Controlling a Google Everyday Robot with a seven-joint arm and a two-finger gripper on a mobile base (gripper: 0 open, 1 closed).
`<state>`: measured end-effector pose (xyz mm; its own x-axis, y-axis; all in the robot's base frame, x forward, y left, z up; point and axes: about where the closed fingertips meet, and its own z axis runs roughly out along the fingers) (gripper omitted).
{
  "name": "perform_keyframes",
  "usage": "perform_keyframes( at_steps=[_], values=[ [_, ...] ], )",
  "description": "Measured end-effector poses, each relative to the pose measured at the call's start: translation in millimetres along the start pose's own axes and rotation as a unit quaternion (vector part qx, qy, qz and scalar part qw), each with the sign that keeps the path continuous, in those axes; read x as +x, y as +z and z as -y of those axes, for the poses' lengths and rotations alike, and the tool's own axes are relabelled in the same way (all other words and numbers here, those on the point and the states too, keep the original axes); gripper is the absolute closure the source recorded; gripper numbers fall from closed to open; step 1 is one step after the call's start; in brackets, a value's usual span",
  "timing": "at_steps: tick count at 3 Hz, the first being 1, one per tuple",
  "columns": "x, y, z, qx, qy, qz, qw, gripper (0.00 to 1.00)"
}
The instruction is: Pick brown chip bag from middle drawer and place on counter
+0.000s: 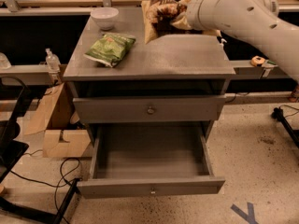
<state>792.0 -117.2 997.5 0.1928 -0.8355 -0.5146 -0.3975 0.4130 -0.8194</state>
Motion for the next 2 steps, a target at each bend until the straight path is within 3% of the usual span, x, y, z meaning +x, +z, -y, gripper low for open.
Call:
perform_keyframes(
  at_steps=[2],
  values=[
    [-3.9,0.7,-1.2,-0.001,-0.001,0.002,1.0,0.35]
  ],
)
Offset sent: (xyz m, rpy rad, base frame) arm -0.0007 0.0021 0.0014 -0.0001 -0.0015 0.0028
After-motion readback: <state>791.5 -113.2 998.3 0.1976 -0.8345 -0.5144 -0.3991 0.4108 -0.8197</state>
